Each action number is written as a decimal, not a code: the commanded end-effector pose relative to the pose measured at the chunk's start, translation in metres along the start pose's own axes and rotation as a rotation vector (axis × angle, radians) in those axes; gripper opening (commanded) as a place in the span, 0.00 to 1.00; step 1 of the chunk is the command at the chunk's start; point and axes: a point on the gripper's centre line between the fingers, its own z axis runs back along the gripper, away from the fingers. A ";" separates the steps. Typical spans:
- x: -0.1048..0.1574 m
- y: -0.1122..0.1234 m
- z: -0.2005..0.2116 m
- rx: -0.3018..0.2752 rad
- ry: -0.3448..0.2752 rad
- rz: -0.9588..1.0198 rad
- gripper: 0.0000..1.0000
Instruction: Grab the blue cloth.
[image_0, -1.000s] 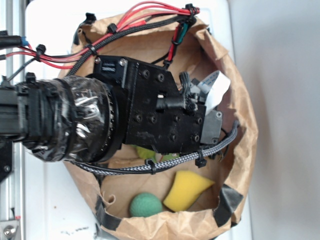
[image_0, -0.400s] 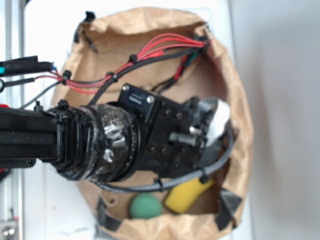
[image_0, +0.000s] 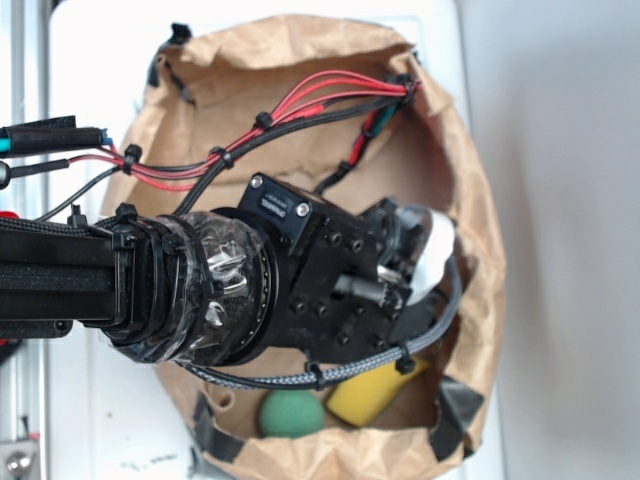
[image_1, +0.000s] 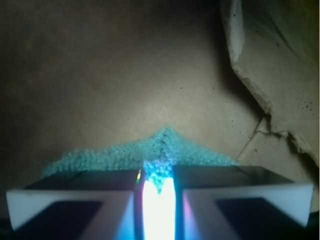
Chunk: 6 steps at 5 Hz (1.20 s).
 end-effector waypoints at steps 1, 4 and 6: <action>0.023 0.009 0.061 -0.120 0.040 -0.014 0.00; 0.037 0.029 0.134 -0.225 0.102 -0.047 0.00; 0.044 0.019 0.117 -0.170 0.091 -0.036 1.00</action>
